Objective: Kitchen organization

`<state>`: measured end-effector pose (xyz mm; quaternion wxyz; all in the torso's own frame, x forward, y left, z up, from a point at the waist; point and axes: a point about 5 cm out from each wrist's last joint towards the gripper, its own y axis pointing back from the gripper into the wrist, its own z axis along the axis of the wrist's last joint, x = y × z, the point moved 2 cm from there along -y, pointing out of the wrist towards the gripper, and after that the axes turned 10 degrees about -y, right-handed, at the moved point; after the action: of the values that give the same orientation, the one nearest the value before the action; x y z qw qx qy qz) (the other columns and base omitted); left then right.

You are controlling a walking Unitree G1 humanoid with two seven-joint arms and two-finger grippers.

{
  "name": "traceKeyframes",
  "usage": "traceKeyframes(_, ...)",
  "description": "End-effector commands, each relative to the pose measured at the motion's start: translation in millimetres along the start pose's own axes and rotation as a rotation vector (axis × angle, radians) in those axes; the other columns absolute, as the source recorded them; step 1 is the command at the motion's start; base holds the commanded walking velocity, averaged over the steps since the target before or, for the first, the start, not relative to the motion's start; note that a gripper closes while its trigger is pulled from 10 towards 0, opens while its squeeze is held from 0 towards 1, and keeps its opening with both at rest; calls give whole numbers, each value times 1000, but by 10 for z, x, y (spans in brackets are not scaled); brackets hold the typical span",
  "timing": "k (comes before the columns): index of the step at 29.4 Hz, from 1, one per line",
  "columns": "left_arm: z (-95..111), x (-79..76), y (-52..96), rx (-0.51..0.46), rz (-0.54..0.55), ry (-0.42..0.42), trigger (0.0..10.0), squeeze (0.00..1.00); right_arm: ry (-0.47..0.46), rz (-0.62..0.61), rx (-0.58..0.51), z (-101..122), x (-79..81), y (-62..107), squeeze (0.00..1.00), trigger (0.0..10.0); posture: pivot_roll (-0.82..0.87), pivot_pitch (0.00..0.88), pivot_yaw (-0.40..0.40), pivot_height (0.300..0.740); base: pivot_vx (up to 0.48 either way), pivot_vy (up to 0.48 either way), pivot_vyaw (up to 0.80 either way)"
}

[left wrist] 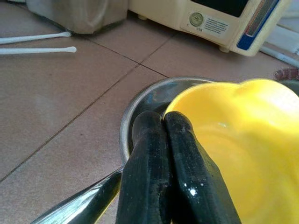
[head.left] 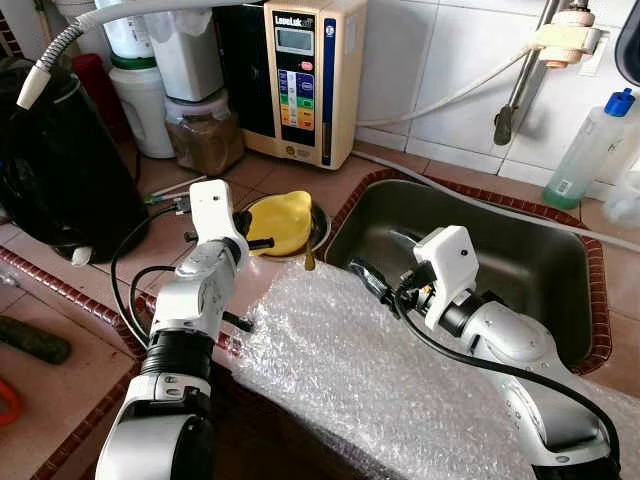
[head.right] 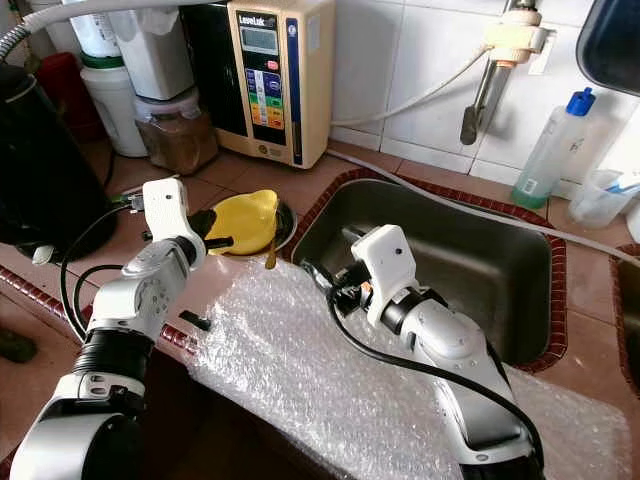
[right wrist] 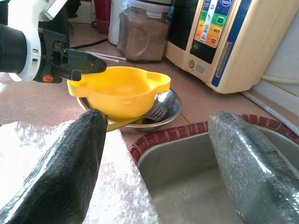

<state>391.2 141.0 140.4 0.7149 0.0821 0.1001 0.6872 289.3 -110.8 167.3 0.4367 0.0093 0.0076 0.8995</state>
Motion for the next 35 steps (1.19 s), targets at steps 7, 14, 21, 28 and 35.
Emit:
traceKeyframes(7, 324, 131, 58, -197, 76, 9, 0, 0, 8, 1, -8, 20, 2, -24, 0, 10000, -3, 0, 23, 740, 0, 0, 0)
traceKeyframes(14, 464, 55, 124, -297, 49, -42, 0, 0, -3, -3, -14, 13, -2, -69, 0, 10000, 7, 0, 16, 740, 0, 0, 0)
traceKeyframes(21, 312, 207, 72, -198, 91, -24, 10000, 1000, -2, -9, -19, 9, -9, -92, 0, 10000, 10, 0, 14, 740, 0, 0, 0)
traceKeyframes(28, 292, 177, 21, -144, 62, 28, 10000, 1000, 9, -2, -17, -4, 16, -112, 0, 10000, -5, 0, 9, 740, 0, 0, 0)
traceKeyframes(35, 305, 238, 17, -152, 76, 21, 10000, 1000, 7, -18, -22, -16, -2, -97, 0, 10000, -13, 0, 17, 740, 0, 0, 0)
